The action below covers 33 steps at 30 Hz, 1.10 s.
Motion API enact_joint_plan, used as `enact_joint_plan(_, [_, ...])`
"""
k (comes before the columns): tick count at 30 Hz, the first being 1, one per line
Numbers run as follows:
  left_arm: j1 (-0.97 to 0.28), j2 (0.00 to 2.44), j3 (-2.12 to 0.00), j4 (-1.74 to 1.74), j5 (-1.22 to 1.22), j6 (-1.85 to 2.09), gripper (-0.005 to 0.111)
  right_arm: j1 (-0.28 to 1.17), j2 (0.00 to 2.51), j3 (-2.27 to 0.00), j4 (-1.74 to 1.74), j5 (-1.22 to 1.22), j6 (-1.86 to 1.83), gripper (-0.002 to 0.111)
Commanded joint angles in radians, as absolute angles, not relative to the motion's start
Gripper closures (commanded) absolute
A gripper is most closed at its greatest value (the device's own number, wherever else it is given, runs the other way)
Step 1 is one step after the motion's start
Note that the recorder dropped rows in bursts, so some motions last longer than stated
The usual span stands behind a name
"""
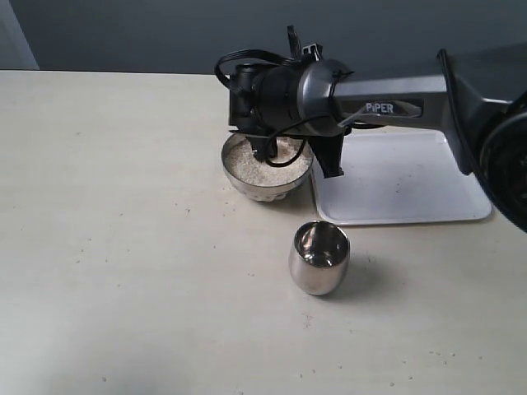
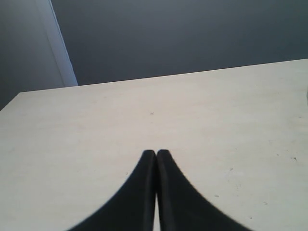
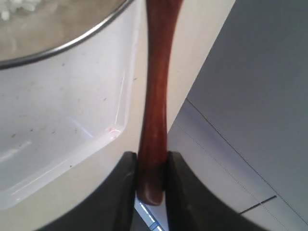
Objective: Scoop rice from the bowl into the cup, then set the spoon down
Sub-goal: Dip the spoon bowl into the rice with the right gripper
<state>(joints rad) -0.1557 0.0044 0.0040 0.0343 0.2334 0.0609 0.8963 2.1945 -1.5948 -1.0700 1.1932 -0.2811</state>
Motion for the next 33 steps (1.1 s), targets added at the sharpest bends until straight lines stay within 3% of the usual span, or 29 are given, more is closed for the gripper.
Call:
enact_joint_plan(1, [-0.161,0.000,0.000,0.039,0.232,0.054,0.106,0.897,2.192,-1.600,-1.044,1.183,-0.342,0.108])
enact_joint_plan(33, [-0.161,0.000,0.000,0.039,0.232,0.054,0.106,0.927,2.231,-1.679,-0.824,1.221,-0.519,0.109])
